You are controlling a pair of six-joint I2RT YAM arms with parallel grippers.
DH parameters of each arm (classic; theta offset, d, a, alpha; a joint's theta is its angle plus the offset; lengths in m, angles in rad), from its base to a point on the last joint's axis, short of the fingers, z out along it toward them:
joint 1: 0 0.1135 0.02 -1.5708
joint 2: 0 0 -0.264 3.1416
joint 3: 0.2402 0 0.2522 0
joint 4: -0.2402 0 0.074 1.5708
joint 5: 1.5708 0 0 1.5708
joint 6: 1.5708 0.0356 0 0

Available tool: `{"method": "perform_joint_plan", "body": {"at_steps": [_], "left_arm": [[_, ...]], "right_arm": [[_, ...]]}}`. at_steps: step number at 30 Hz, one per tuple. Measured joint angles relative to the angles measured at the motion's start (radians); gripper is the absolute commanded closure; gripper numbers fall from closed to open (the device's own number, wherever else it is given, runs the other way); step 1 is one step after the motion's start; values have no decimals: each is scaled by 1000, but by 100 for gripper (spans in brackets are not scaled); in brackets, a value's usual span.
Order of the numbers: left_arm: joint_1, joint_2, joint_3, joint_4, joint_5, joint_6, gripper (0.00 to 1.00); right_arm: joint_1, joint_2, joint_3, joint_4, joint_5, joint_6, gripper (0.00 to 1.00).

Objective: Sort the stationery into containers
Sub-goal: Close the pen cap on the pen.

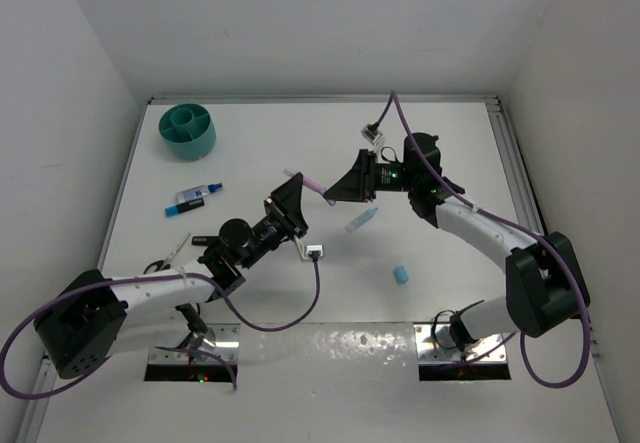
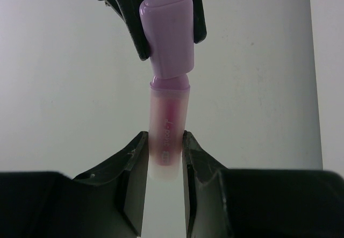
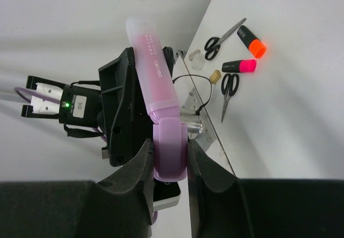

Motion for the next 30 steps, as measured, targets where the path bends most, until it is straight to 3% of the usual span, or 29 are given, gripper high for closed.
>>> {"method": "perform_joint_plan", "body": {"at_steps": [21,26,30], "left_arm": [[-5,18,10,-53,51,-125,100],[-4,34,10,-62,113,-212,100],[2,63,9,-57,243,-245,100]], "right_arm": [[-9,-31,-121,116,3,70,100],[-9,-36,-187,195,-21,124,100],[-7,-35,-251,290,-90,190,100]]}}
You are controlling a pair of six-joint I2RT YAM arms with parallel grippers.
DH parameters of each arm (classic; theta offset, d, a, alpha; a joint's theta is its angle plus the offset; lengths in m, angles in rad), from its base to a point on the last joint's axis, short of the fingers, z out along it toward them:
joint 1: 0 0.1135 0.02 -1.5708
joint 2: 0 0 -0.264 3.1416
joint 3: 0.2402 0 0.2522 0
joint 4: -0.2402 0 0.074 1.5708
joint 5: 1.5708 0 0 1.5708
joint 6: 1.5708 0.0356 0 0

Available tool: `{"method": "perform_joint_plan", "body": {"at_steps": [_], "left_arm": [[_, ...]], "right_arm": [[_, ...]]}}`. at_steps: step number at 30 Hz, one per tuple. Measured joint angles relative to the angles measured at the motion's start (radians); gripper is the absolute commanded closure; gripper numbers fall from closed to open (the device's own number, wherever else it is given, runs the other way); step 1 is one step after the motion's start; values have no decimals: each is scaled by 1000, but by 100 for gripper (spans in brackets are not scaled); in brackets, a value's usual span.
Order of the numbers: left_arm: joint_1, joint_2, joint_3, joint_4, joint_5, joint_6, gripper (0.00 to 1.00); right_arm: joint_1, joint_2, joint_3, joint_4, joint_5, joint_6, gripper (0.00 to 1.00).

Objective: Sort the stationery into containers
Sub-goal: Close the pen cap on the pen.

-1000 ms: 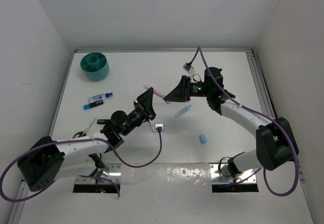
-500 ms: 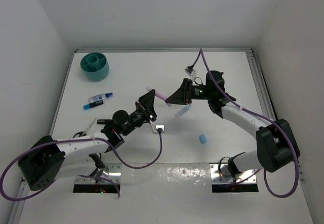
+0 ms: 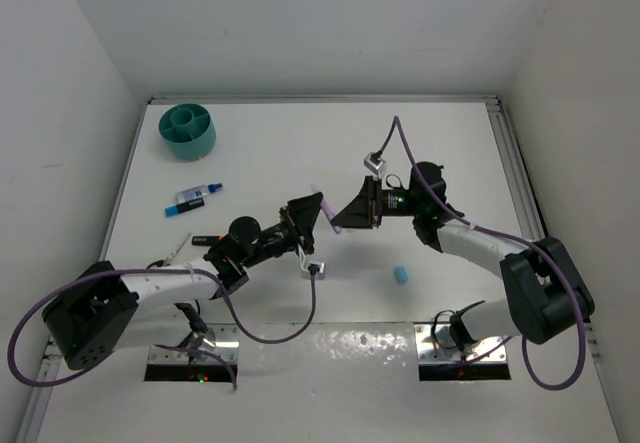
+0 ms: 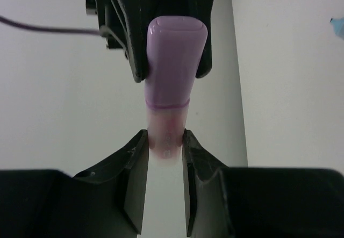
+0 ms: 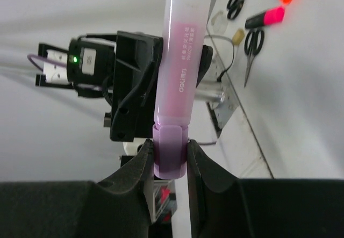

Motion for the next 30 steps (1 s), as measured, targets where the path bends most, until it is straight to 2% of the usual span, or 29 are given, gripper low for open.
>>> {"method": "perform_joint_plan", "body": {"at_steps": [4,9,17,25,30], "left_arm": [[10,28,-6,9,132,31,100],[18,59,-10,37,226,69,100],[27,63,-27,74,233,55,100],[42,69,-20,1,214,-65,100],[45,87,33,-77,205,-186,100]], "right_arm": [[11,-5,-50,18,-47,21,100],[12,-50,-66,-64,-42,-9,100],[11,-66,-69,-92,-5,-12,100],[11,49,-59,-18,-24,70,100],[11,85,-33,-14,-25,106,81]]}}
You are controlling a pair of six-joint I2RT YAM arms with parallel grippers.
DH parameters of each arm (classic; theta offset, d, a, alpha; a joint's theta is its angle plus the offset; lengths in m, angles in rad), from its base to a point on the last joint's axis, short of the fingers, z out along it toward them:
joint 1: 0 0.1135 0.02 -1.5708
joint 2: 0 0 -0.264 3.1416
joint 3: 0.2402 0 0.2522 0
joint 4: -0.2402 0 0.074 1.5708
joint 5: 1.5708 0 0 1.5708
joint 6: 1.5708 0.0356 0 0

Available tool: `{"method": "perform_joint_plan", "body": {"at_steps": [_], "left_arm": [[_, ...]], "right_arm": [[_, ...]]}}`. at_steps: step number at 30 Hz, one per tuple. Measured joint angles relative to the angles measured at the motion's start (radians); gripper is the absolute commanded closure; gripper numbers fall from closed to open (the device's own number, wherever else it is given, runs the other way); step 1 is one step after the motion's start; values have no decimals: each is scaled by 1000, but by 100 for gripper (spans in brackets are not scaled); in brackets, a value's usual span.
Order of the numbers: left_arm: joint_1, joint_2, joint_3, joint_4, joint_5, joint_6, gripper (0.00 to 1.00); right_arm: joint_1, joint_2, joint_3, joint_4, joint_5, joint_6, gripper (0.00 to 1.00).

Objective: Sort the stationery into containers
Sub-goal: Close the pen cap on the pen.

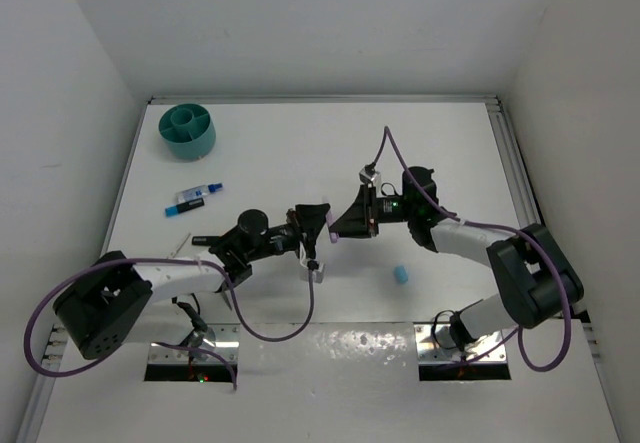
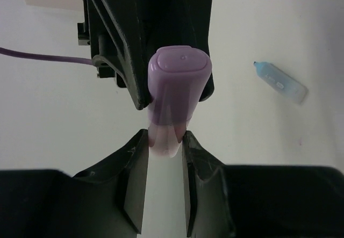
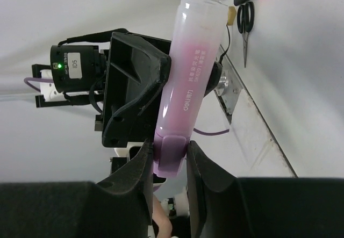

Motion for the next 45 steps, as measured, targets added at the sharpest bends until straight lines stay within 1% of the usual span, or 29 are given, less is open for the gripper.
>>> {"method": "perform_joint_plan", "body": {"at_steps": [2,6,10,11,14,19,21,24,26,28,32,34,38,40,43,45], "left_arm": [[1,2,2,-5,-2,-24,100],[1,21,2,-21,8,-53,100],[-7,24,2,-23,102,-74,100],[-7,24,2,-26,126,-80,100],[-16,24,2,-26,175,-92,100],[-21,24,2,-33,213,-103,100],[-21,24,2,-38,220,-120,100],[-21,20,4,-53,225,-183,100],[-12,17,31,-96,234,-272,100],[3,16,82,-139,256,-378,100],[57,7,198,-208,320,-616,100],[80,7,254,-243,360,-735,100],[111,10,359,-325,437,-982,100],[125,10,405,-354,468,-1081,100],[147,11,482,-433,508,-1192,100],[160,11,529,-483,529,-1240,100]], "right_arm": [[-3,5,3,-3,-1,5,74],[-8,17,3,-25,4,4,64],[-43,22,6,-41,93,-13,58],[-53,22,11,-47,122,-22,55],[-71,22,26,-55,171,-35,50],[-79,21,58,-58,191,-52,44],[-88,13,77,-107,193,-90,43],[-131,-35,139,-296,208,-212,42],[-175,-81,225,-506,245,-347,41],[-217,-122,320,-659,299,-481,41],[-289,-211,483,-882,374,-737,42],[-300,-245,533,-958,389,-849,41],[-299,-289,613,-1089,377,-1051,32],[-298,-312,640,-1134,352,-1132,31],[-279,-344,687,-1178,317,-1229,30],[-242,-363,721,-1192,299,-1287,29]]}}
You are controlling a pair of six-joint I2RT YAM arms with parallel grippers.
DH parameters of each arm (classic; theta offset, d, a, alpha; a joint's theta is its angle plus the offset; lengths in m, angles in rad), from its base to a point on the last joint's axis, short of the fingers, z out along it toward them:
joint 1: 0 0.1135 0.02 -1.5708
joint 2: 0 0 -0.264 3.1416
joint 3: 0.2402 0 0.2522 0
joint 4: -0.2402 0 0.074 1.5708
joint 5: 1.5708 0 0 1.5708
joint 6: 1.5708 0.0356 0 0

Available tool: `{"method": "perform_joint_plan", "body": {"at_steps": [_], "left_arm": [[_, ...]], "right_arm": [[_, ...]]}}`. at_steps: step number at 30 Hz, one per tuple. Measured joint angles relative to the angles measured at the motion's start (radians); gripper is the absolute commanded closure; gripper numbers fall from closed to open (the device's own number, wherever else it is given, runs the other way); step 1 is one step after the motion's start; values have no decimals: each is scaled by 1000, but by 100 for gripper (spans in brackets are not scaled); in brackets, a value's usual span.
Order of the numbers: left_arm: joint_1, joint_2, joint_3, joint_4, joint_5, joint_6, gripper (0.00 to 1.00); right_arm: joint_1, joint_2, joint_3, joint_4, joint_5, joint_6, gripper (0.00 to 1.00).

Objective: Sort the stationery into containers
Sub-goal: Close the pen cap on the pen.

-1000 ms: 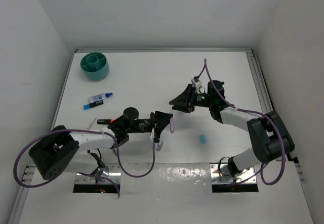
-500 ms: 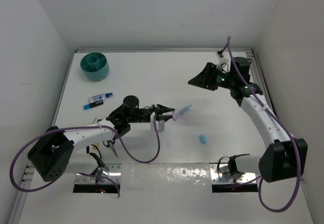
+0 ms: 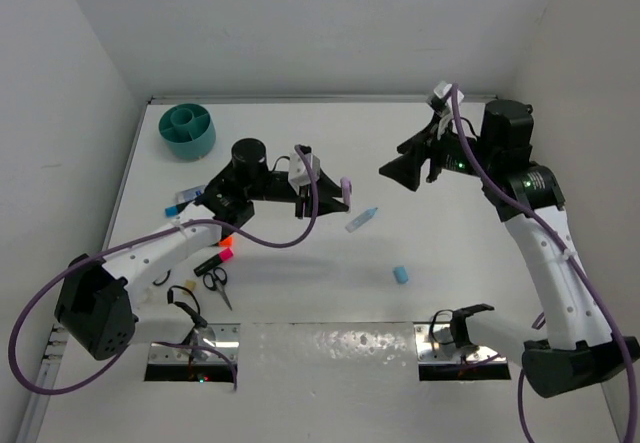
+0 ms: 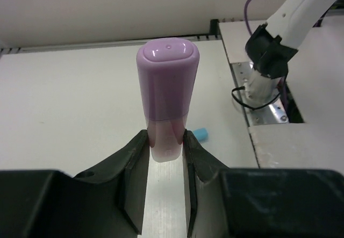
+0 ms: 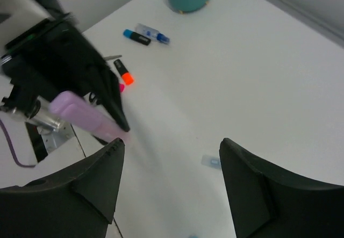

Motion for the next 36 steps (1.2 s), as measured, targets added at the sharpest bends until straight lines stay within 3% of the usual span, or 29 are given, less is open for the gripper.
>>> {"method": "perform_joint_plan", "body": {"at_steps": [11,21,28,31,36], "left_arm": [[16,0,124,-248,43,-53,100],[16,0,133,-311,44,-32,100],[16,0,133,-301,54,-29,100],[16,0,133,-285,61,-29,100],[16,0,133,-259,69,-33,100]], "right_arm": [[198,-12,100,-21,-72,-124,30],[310,82,127,-43,-74,-157,28],[338,100,127,-35,-74,-163,42],[340,103,125,-29,-74,-161,53],[341,103,85,11,-72,-146,58]]}}
